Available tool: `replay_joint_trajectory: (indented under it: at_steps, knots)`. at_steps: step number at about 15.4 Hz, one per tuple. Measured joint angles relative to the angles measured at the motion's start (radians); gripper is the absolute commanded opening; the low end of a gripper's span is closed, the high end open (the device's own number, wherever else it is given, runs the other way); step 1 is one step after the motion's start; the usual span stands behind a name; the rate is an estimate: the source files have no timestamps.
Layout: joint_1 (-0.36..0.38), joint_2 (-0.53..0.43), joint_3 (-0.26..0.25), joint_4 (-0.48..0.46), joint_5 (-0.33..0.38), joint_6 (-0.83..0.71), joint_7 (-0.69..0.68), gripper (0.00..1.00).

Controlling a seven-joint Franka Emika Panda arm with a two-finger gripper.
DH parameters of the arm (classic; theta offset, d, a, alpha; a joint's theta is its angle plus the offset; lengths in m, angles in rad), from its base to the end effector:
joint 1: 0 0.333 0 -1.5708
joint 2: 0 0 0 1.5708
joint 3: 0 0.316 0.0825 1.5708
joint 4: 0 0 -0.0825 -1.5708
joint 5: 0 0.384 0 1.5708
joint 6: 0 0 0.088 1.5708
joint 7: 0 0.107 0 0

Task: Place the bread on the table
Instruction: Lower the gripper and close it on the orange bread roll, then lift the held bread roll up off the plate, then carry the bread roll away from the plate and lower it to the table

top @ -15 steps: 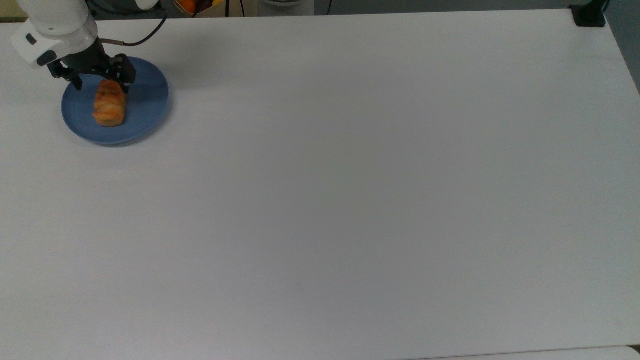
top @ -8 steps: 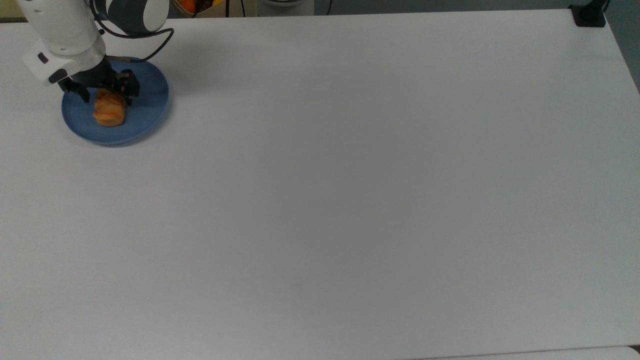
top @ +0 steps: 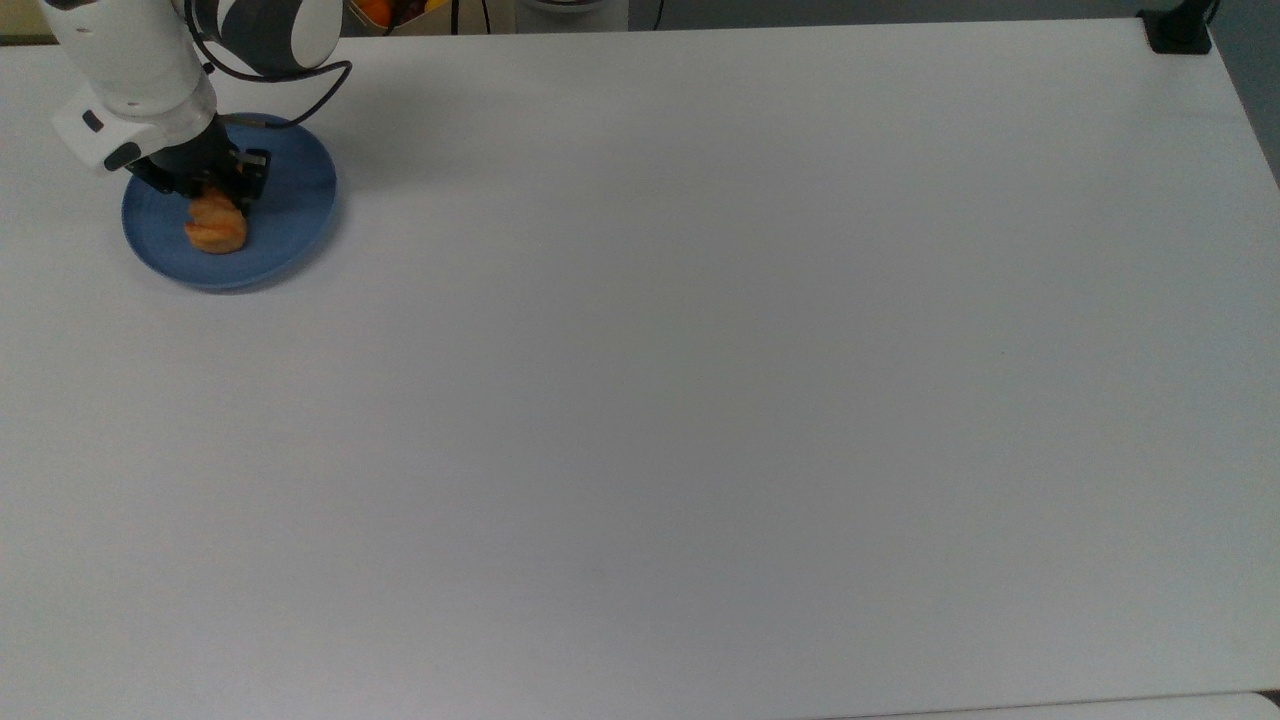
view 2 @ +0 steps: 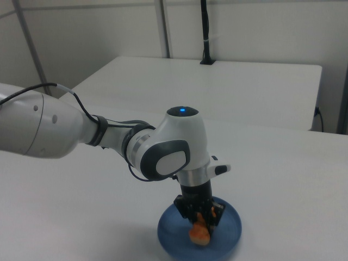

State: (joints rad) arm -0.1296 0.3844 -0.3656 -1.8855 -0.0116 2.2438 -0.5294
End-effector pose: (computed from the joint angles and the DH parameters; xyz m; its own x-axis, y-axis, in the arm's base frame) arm 0.5583 -0.2869 0.3165 0.9953 0.0610 -0.0756 0.0699 -0.9901 0.1215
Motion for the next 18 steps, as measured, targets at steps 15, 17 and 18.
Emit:
replay_joint_trajectory:
  at_steps: [15,17,18]
  knots:
    - [0.091,-0.238,0.125,0.185,0.061,-0.251,0.036,0.40]
    - [0.118,-0.229,0.170,0.222,0.080,-0.251,0.087,0.40]
    - [0.129,-0.218,0.198,0.240,0.081,-0.251,0.119,0.40]
